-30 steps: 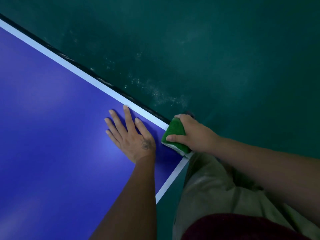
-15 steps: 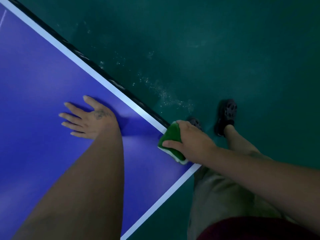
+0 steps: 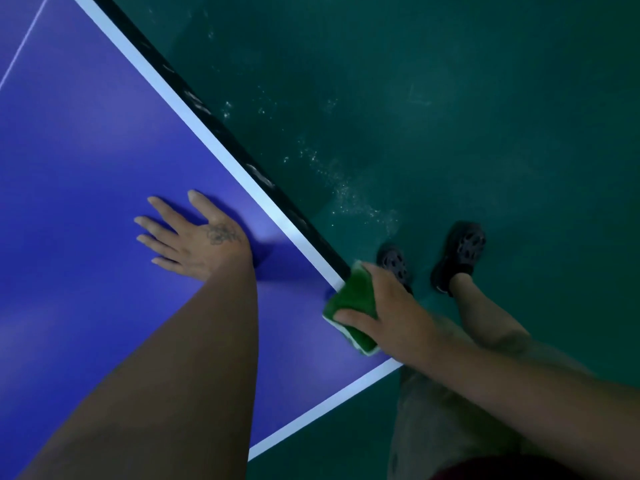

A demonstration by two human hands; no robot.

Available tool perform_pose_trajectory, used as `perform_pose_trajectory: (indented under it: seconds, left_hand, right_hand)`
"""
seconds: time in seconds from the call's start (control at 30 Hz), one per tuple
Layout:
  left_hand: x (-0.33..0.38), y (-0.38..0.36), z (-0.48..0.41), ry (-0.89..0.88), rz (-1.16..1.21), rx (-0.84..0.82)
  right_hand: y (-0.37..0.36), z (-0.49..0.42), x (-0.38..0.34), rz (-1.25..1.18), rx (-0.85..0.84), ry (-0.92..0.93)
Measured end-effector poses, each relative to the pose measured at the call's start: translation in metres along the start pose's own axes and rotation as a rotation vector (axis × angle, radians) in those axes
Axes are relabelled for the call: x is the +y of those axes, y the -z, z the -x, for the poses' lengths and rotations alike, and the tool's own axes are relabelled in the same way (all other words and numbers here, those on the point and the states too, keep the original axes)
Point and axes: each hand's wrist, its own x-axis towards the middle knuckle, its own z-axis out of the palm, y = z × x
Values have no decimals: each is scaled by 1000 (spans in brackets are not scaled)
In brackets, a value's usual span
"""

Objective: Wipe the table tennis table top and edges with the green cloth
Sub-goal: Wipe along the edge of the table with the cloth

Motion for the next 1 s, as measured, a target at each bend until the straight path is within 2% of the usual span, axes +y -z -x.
perform_pose_trajectory:
  seconds: [0.17,0.5,0.63,0.73,0.9,1.0]
  left_hand:
    - [0,0,2,-7,1,9]
    - [-2,-2,1,-33,28,28]
    - [-4,-2,2,-36,26,25]
    - [-3,-1,3,-33,15,42]
    - [-2,1,4,-32,30,20]
    - [-1,2,4,-34,33,8]
  right_hand:
    - [-5,24,26,-16,3,-69]
    - [1,-75,-83,-3,117,68]
    - [7,-115,-116,-37,104,95]
    - [12,-106,-102,-73,65,100]
    - [16,-38,-33,-52,-58,-1]
    - [10,-23,-23,-86,-25,-41]
